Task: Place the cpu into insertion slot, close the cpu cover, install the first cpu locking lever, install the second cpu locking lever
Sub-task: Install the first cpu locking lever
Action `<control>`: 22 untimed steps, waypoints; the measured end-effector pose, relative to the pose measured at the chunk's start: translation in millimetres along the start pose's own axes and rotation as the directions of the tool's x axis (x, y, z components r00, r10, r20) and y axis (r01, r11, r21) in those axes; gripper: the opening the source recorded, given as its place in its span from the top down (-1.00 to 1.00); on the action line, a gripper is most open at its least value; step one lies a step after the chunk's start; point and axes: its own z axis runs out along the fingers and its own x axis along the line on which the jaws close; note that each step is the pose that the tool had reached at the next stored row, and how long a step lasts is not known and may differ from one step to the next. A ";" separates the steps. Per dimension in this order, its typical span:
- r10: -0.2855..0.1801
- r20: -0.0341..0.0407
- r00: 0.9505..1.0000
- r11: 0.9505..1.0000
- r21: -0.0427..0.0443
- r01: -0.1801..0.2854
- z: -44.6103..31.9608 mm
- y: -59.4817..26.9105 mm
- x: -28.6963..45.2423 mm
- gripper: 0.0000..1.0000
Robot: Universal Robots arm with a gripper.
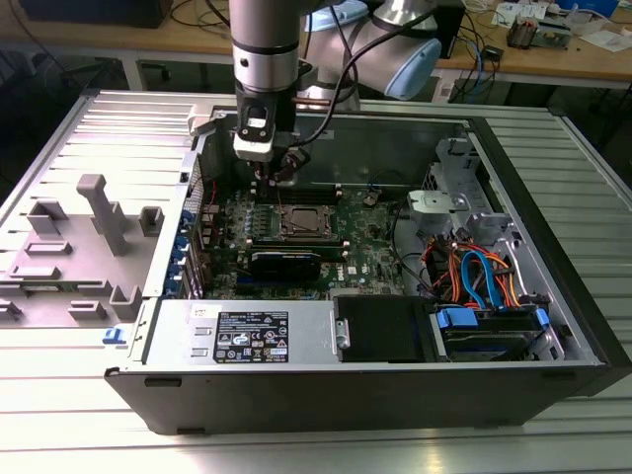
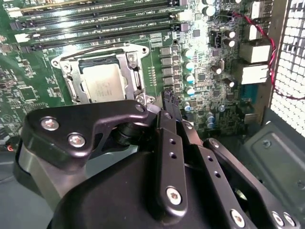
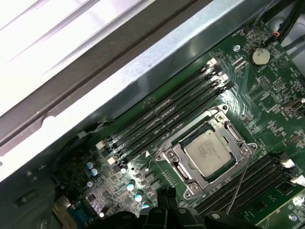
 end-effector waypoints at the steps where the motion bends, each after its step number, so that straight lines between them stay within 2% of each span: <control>1: -0.016 -0.001 1.000 1.000 -0.002 0.016 0.0 -0.2 3.2 0.79; 2: -0.017 -0.001 1.000 1.000 -0.002 0.017 -0.3 5.4 7.4 0.79; 3: -0.067 0.001 0.998 0.998 -0.003 0.067 -0.4 7.6 9.4 0.79; 4: -0.082 0.001 0.997 0.997 -0.003 0.082 -0.8 7.6 9.4 0.79; 6: -0.095 0.002 0.995 0.995 -0.003 0.095 -2.8 7.5 9.4 0.79; 9: -0.102 0.004 0.995 0.995 -0.004 0.102 -10.5 6.7 10.6 0.79; 12: -0.110 0.005 0.994 0.994 -0.005 0.110 -12.3 5.7 11.8 0.79; 14: -0.139 0.006 0.990 0.990 -0.006 0.139 -12.4 5.7 11.8 0.79; 17: -0.188 0.006 0.982 0.982 -0.010 0.188 -12.4 5.7 11.9 0.79; 19: -0.225 0.006 0.974 0.974 -0.012 0.225 -12.2 5.7 11.8 0.79; 20: -0.248 0.007 0.969 0.969 -0.012 0.248 -12.1 5.7 11.9 0.79; 22: -0.251 0.007 0.968 0.968 -0.012 0.251 -12.1 5.8 11.9 0.79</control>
